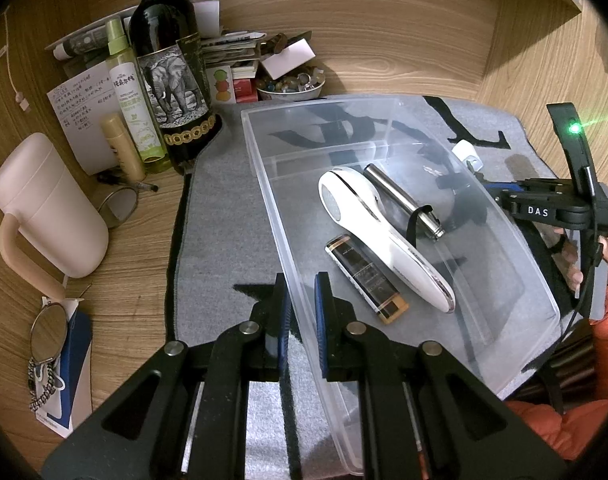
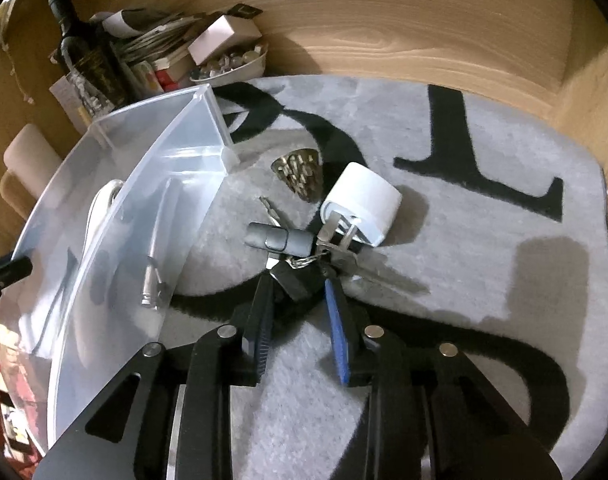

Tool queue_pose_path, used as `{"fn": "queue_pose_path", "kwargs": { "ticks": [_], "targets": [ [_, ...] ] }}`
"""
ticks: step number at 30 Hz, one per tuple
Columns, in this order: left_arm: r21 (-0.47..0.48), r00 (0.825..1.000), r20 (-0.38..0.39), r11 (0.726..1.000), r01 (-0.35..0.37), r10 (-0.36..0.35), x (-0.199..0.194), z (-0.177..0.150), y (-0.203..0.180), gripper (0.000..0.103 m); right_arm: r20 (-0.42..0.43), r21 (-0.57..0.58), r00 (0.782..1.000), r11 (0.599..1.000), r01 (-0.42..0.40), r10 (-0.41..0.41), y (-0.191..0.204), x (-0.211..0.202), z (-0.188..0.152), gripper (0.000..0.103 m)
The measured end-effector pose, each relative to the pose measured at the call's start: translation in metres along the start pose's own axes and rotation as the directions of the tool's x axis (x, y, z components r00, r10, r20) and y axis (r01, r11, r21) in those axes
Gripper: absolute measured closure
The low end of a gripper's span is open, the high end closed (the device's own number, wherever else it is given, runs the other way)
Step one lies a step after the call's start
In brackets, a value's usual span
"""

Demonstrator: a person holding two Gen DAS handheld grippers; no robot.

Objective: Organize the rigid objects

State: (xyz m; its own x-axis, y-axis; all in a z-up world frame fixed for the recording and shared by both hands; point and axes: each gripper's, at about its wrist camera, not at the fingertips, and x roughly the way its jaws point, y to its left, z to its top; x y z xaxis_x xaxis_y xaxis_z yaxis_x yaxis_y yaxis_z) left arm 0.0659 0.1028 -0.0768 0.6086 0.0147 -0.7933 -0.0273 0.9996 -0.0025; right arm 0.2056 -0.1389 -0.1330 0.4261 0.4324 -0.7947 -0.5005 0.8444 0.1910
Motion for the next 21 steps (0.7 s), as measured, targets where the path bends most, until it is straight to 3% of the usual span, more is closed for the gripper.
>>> {"fn": "queue_pose_path", "kwargs": {
  "ticks": [8, 21],
  "targets": [
    [0.002, 1.0, 0.0, 1.0, -0.001, 0.001, 0.0, 0.0, 0.001, 0.092, 0.063, -0.046, 0.998, 0.999, 0.013, -0.01, 0.01, -0.021, -0.001, 0.093],
    [0.002, 1.0, 0.001, 1.0, -0.002, 0.002, 0.0, 0.0, -0.001, 0.092, 0.219, -0.143, 0.974, 0.989, -0.03, 0.061, 0.048, -0.078, 0.016, 0.093]
  ]
}}
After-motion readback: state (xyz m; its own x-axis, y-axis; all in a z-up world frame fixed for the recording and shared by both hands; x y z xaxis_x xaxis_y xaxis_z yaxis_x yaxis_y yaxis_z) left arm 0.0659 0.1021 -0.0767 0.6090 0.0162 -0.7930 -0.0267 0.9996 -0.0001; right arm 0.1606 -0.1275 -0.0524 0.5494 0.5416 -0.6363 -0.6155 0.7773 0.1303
